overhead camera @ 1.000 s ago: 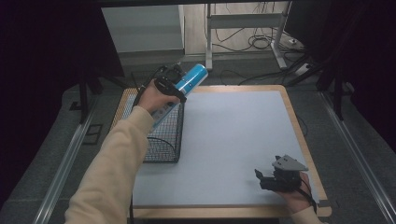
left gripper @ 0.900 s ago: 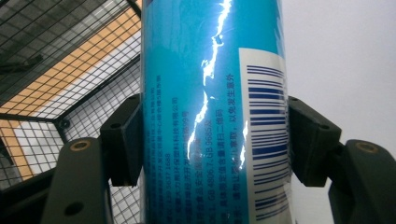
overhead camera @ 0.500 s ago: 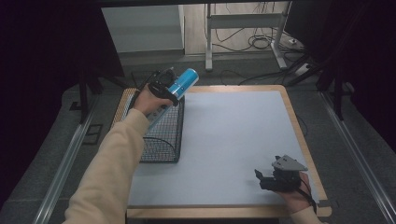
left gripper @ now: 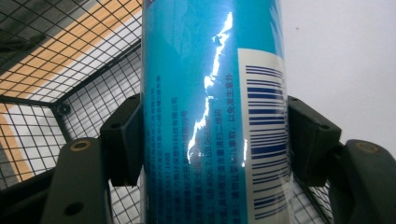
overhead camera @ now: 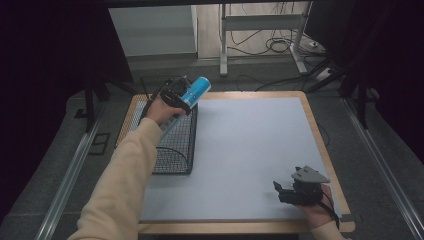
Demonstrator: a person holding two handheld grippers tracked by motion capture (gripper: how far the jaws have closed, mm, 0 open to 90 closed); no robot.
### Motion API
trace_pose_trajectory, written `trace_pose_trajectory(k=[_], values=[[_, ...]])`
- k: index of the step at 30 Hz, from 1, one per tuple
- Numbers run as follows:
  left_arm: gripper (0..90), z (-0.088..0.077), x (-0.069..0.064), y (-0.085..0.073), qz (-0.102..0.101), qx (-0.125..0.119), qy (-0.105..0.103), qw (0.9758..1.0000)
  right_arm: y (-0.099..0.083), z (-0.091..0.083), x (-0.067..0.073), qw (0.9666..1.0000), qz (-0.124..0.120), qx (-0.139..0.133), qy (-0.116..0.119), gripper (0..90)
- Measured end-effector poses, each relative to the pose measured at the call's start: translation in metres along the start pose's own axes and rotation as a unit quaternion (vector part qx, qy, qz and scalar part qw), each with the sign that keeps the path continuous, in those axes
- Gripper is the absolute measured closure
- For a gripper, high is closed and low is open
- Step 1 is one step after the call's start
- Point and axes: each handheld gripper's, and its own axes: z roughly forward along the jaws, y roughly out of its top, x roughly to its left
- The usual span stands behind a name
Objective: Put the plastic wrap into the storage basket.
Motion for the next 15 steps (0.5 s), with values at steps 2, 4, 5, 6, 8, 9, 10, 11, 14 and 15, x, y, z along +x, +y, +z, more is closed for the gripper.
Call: trace_pose_trajectory(k=[2, 4, 5, 6, 8, 9, 10, 11, 14, 15], values=[[31.5, 0.001, 0.001, 0.0, -0.002, 0.001, 0.0, 1.0, 0.0, 0.0, 0.0, 1.0, -0.001, 0.0, 0.0, 9.8], [31.5, 0.002, 0.001, 0.0, -0.004, 0.002, -0.001, 1.0, 0.0, 0.0, 0.0, 1.0, 0.0, 0.0, -0.001, 9.8], [31.5, 0.003, 0.002, 0.0, -0.004, 0.003, 0.0, 1.0, 0.0, 0.0, 0.0, 1.0, 0.0, 0.0, 0.0, 9.8], [31.5, 0.004, 0.002, -0.001, -0.003, 0.004, 0.002, 1.0, 0.0, 0.0, 0.0, 1.0, 0.0, 0.001, 0.0, 9.8], [31.5, 0.006, 0.002, -0.001, 0.0, 0.01, 0.008, 0.9999, 0.0, 0.0, 0.0, 1.0, -0.001, 0.001, -0.001, 9.8], [31.5, 0.007, 0.001, -0.002, 0.002, 0.01, 0.011, 0.9999, 0.0, 0.0, 0.0, 1.0, -0.001, 0.0, -0.001, 9.8], [31.5, 0.008, 0.001, -0.002, 0.004, 0.013, 0.012, 0.9998, 0.0, -0.001, 0.0, 1.0, -0.001, 0.0, -0.001, 9.8], [31.5, 0.01, 0.001, -0.003, 0.002, 0.015, 0.012, 0.9998, 0.0, -0.001, 0.0, 1.0, -0.001, 0.0, -0.001, 9.8], [31.5, 0.014, 0.002, -0.004, 0.001, 0.021, 0.012, 0.9997, 0.0, 0.0, 0.0, 1.0, -0.001, 0.0, -0.002, 9.8], [31.5, 0.015, 0.002, -0.004, 0.001, 0.023, 0.013, 0.9996, 0.0, 0.0, 0.0, 1.0, -0.001, 0.0, -0.002, 9.8]])
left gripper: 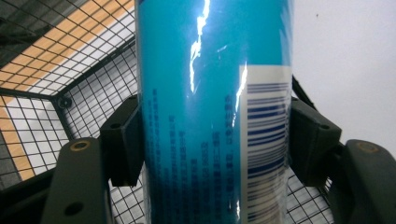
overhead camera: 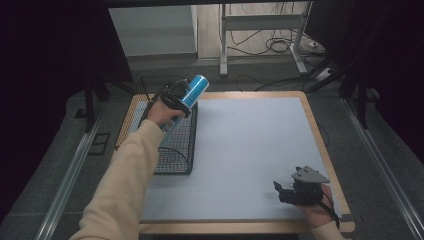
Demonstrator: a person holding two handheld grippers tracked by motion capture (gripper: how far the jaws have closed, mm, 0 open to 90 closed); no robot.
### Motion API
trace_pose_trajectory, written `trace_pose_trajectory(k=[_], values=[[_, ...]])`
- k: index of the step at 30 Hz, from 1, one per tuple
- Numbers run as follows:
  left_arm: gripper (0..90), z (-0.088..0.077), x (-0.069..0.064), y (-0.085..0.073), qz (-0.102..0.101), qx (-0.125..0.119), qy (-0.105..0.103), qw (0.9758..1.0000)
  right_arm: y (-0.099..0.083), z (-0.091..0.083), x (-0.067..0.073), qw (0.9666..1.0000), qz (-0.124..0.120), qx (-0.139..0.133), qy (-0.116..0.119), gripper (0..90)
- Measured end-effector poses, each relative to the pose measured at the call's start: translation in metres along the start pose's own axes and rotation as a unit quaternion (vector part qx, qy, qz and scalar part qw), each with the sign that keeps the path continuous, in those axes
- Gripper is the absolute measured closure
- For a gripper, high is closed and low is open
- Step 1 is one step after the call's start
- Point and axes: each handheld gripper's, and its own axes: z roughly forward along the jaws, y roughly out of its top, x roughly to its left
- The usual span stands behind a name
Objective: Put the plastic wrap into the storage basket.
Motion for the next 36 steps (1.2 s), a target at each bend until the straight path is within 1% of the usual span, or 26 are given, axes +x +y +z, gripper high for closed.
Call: trace_pose_trajectory(k=[5, 6, 9, 10, 13, 14, 17, 18, 19, 21, 24, 25, 26, 29, 31, 34, 36], values=[[31.4, 0.008, 0.0, -0.001, -0.001, 0.014, 0.007, 0.9999, 0.0, 0.0, 0.0, 1.0, -0.001, 0.001, -0.001, 9.8], [31.4, 0.01, 0.0, -0.002, -0.004, 0.015, 0.008, 0.9998, 0.0, 0.0, 0.0, 1.0, -0.001, 0.001, -0.001, 9.8], [31.4, 0.016, 0.001, -0.003, -0.002, 0.026, 0.014, 0.9996, 0.0, 0.0, 0.0, 1.0, -0.002, 0.002, -0.001, 9.8], [31.3, 0.016, 0.001, -0.003, -0.005, 0.022, 0.016, 0.9996, 0.0, 0.0, 0.0, 1.0, -0.002, 0.002, 0.0, 9.8], [31.2, 0.018, 0.001, -0.003, -0.007, 0.028, 0.021, 0.9994, 0.0, 0.001, 0.0, 1.0, -0.001, 0.002, -0.001, 9.8], [31.1, 0.017, 0.001, -0.003, -0.008, 0.026, 0.024, 0.9994, 0.0, 0.001, 0.0, 1.0, -0.001, 0.002, -0.001, 9.8], [30.2, 0.018, 0.001, -0.004, -0.002, 0.029, 0.034, 0.999, 0.0, 0.0, 0.0, 1.0, -0.001, 0.002, -0.001, 9.8], [29.4, 0.017, 0.002, -0.005, -0.004, 0.022, 0.029, 0.9993, 0.0, 0.0, 0.0, 1.0, -0.001, 0.003, -0.001, 9.8], [27.3, 0.015, 0.002, -0.005, -0.011, 0.017, 0.022, 0.9996, 0.0, 0.0, 0.0, 1.0, -0.001, 0.003, -0.002, 9.8], [26.4, 0.009, 0.002, -0.005, -0.007, 0.008, 0.024, 0.9996, 0.0, 0.0, 0.0, 1.0, 0.0, 0.003, -0.002, 9.8], [23.9, 0.002, 0.0, -0.007, -0.011, -0.006, 0.022, 0.9997, 0.0, 0.0, 0.0, 1.0, 0.0, 0.003, -0.002, 9.8], [22.1, 0.0, -0.001, -0.008, -0.018, -0.014, 0.02, 0.9995, 0.0, 0.0, 0.0, 1.0, 0.0, 0.003, -0.002, 9.8], [20.2, -0.002, -0.002, -0.008, -0.019, -0.017, 0.019, 0.9995, 0.0, 0.0, 0.001, 1.0, 0.0, 0.003, -0.002, 9.8], [16.8, -0.009, -0.007, -0.011, -0.016, -0.029, 0.021, 0.9992, 0.0, 0.0, 0.001, 1.0, 0.0, 0.003, -0.001, 9.8], [16.1, -0.015, -0.01, -0.013, -0.017, -0.041, 0.019, 0.9988, 0.0, 0.0, 0.001, 1.0, 0.0, 0.004, -0.001, 9.8], [16.1, -0.023, -0.016, -0.017, -0.018, -0.056, -0.003, 0.9983, 0.0, 0.0, 0.001, 1.0, 0.001, 0.004, 0.0, 9.8], [16.2, -0.027, -0.022, -0.021, -0.016, -0.067, -0.011, 0.9976, 0.0, 0.001, 0.002, 1.0, 0.0, 0.004, 0.0, 9.8]])
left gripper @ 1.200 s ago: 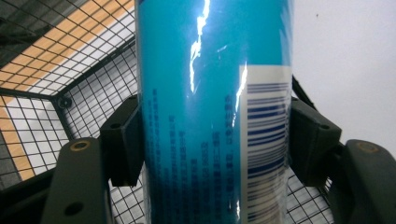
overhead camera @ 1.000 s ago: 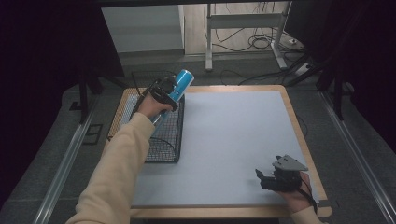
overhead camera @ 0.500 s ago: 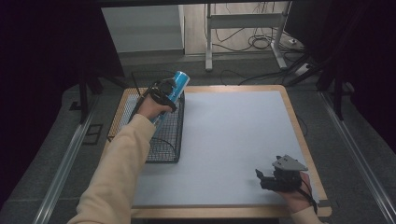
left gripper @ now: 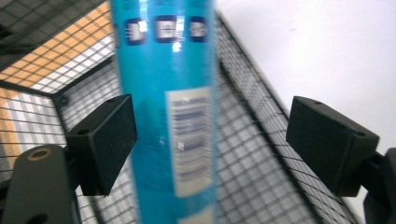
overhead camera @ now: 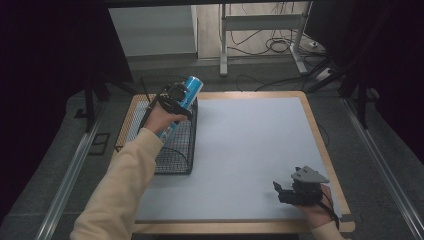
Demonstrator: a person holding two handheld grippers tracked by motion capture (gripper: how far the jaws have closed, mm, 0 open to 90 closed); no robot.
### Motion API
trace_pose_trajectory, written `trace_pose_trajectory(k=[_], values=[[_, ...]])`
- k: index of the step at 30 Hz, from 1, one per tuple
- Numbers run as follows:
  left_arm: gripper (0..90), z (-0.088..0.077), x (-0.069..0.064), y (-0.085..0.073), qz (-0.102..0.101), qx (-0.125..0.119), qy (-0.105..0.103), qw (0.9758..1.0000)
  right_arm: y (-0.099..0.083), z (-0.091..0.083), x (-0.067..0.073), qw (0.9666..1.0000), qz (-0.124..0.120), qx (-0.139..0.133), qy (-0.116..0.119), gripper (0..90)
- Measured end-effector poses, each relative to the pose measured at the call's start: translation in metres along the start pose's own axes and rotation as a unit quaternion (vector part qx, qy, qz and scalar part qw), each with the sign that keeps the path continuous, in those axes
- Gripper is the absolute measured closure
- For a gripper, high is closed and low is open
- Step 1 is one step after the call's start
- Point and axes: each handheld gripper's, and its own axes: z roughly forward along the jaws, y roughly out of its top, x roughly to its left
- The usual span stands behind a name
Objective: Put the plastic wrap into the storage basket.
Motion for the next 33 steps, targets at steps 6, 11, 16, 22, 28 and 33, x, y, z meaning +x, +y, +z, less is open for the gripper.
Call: trace_pose_trajectory(k=[6, 11, 16, 22, 28, 33], values=[[16.8, -0.016, -0.019, -0.011, 0.018, -0.029, -0.009, 0.9994, 0.001, -0.001, 0.002, 1.0, -0.001, -0.001, -0.001, 9.8], [17.3, -0.033, -0.038, -0.021, 0.039, -0.058, -0.032, 0.997, 0.001, -0.001, 0.001, 1.0, -0.001, -0.001, -0.001, 9.8], [17.5, -0.053, -0.063, -0.032, 0.067, -0.089, -0.058, 0.9921, 0.001, -0.001, 0.002, 1.0, -0.003, -0.002, -0.001, 9.8], [17.5, -0.066, -0.093, -0.05, 0.09, -0.1, -0.092, 0.9867, 0.001, -0.002, 0.003, 1.0, -0.002, -0.004, -0.002, 9.8], [17.6, -0.06, -0.12, -0.076, 0.108, -0.099, -0.119, 0.982, 0.002, -0.002, 0.004, 1.0, -0.002, -0.002, -0.002, 9.8], [17.6, -0.048, -0.135, -0.098, 0.112, -0.097, -0.141, 0.9789, 0.002, -0.001, 0.006, 1.0, -0.002, 0.0, -0.003, 9.8]])
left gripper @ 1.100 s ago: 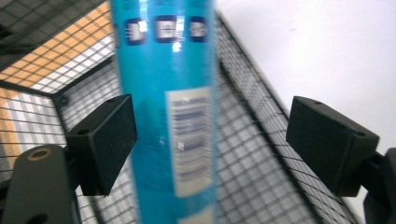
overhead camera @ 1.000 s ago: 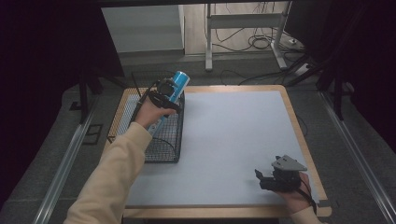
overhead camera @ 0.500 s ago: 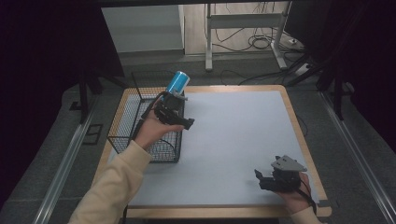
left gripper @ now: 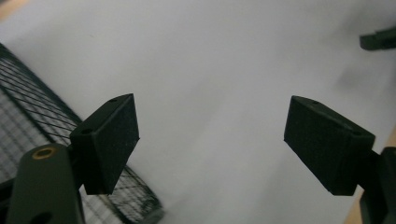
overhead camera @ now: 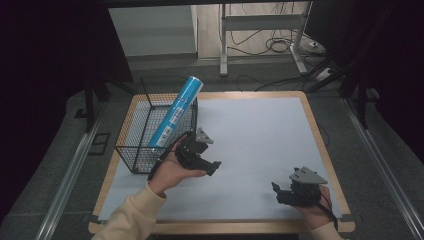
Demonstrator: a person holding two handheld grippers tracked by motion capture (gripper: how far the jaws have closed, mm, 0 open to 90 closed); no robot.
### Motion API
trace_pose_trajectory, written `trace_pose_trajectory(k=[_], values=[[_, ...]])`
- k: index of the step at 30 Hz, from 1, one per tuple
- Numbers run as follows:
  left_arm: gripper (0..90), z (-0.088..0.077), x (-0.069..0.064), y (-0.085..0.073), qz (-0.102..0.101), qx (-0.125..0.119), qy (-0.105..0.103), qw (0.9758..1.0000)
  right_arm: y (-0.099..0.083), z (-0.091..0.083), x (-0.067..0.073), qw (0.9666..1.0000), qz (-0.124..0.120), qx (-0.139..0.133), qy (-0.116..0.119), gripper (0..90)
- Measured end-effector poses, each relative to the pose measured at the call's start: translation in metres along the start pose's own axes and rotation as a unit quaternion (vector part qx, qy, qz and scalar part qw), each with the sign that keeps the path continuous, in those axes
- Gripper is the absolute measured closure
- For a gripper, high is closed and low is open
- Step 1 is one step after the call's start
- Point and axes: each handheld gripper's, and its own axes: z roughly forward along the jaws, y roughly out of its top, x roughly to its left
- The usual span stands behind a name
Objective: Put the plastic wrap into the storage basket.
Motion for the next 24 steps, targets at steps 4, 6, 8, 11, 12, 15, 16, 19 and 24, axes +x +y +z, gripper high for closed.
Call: trace_pose_trajectory(k=[4, 6, 8, 11, 12, 15, 16, 19, 24], values=[[17.7, 0.008, -0.007, -0.015, -0.01, -0.007, -0.005, 0.9999, 0.0, 0.0, 0.001, 1.0, 0.0, 0.001, 0.001, 9.8], [18.5, 0.011, -0.008, -0.022, -0.025, -0.019, -0.014, 0.9994, 0.0, 0.001, 0.001, 1.0, -0.002, 0.001, 0.001, 9.8], [18.7, 0.015, -0.01, -0.025, -0.023, -0.008, -0.018, 0.9995, 0.0, 0.001, 0.001, 1.0, -0.001, 0.001, 0.001, 9.8], [18.5, 0.016, -0.009, -0.026, -0.028, -0.013, -0.024, 0.9992, 0.0, 0.001, 0.001, 1.0, -0.004, 0.001, 0.001, 9.8], [18.7, 0.016, -0.009, -0.026, -0.027, -0.013, -0.024, 0.9992, 0.0, 0.001, 0.001, 1.0, -0.004, 0.001, 0.001, 9.8], [18.7, 0.017, -0.01, -0.026, -0.026, -0.014, -0.026, 0.9992, 0.0, 0.0, -0.001, 1.0, -0.005, -0.001, -0.002, 9.8], [18.8, 0.017, -0.011, -0.027, -0.025, -0.012, -0.026, 0.9993, 0.0, 0.0, -0.001, 1.0, -0.004, -0.001, -0.002, 9.8], [18.7, 0.019, -0.012, -0.027, -0.023, -0.01, -0.029, 0.9993, 0.0, 0.0, -0.002, 1.0, -0.003, -0.001, -0.002, 9.8], [18.7, 0.019, -0.01, -0.028, -0.024, -0.012, -0.029, 0.9992, 0.0, -0.002, -0.001, 1.0, -0.007, -0.004, -0.002, 9.8]])
